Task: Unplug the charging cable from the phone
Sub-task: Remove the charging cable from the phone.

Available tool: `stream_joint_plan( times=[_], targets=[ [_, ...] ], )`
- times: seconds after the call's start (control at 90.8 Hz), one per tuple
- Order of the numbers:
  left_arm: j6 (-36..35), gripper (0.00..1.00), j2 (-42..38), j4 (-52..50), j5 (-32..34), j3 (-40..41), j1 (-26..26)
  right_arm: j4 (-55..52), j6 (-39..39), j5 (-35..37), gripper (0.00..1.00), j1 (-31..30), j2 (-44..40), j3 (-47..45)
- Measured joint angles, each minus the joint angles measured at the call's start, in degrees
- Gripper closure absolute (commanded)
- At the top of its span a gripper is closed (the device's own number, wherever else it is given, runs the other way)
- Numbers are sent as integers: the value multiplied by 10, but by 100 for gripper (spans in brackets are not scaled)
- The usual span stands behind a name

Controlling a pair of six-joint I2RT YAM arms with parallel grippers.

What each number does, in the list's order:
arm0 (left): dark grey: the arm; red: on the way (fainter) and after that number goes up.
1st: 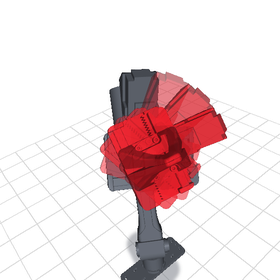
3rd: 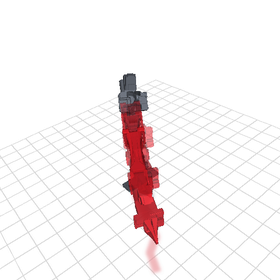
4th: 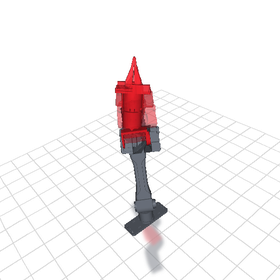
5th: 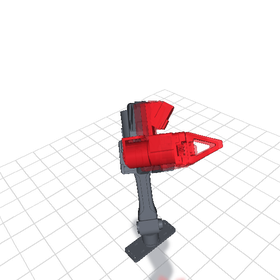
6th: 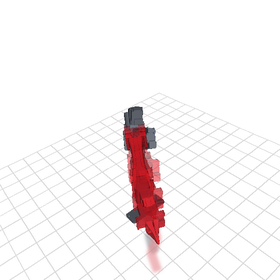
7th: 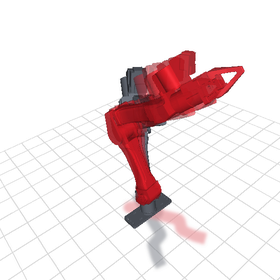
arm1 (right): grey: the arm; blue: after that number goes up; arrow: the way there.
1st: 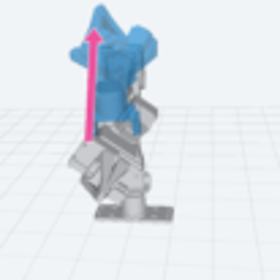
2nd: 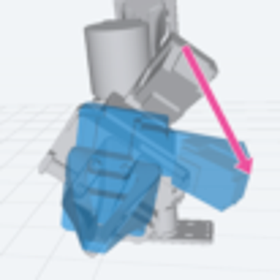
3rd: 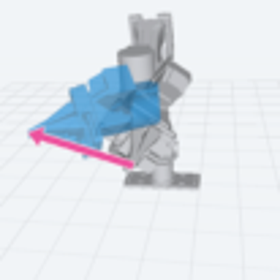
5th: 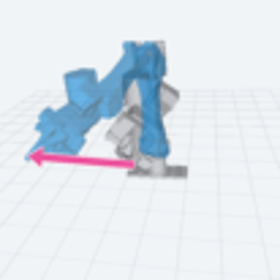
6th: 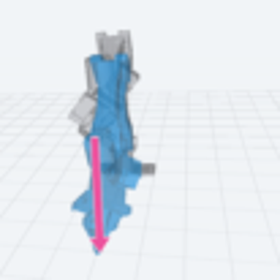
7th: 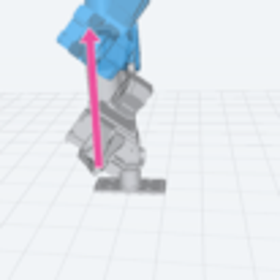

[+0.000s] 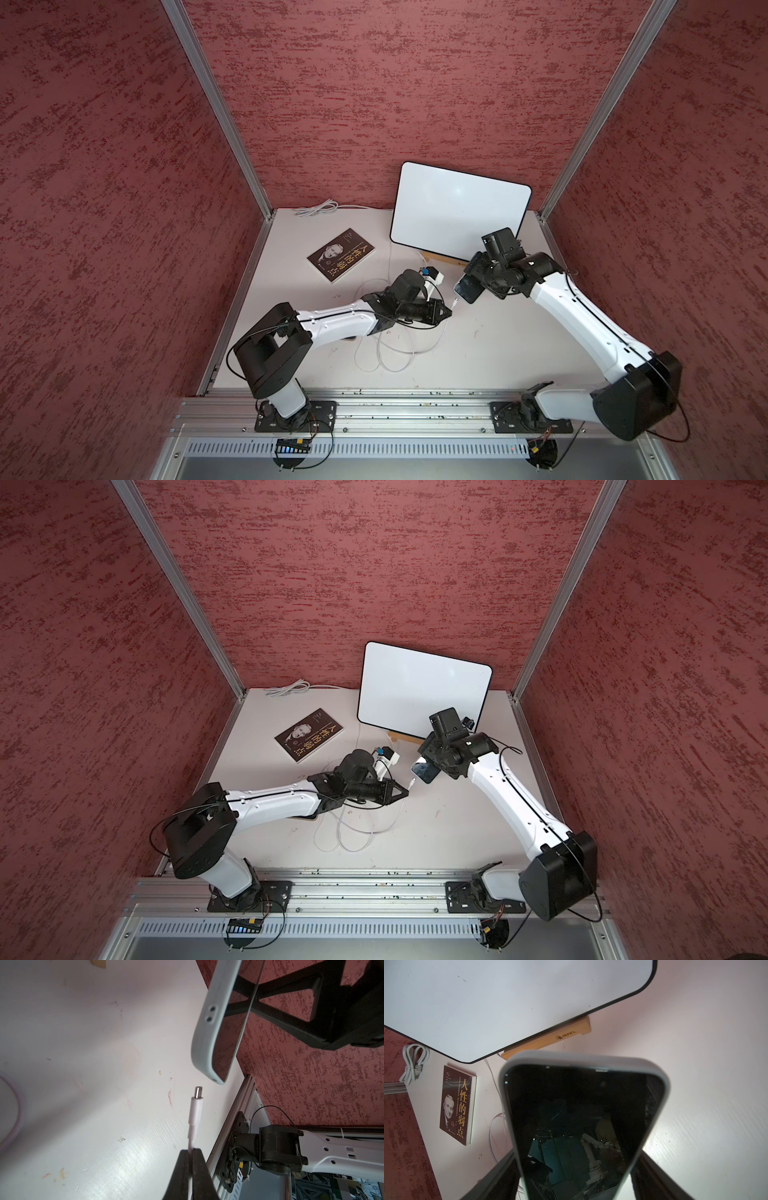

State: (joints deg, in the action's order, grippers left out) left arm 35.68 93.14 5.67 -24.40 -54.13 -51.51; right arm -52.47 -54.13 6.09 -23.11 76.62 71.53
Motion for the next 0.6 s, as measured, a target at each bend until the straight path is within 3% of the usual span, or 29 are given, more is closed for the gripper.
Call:
stream_joint_plan(
  times=[0.253, 0.595],
  targets=[
    [-6, 94, -17, -18, 8, 7, 5, -2, 11, 7, 64, 12, 0, 15],
    [-6, 93, -17, -59, 47, -1, 52, -15, 55, 28, 64, 28, -34, -21]
  ],
)
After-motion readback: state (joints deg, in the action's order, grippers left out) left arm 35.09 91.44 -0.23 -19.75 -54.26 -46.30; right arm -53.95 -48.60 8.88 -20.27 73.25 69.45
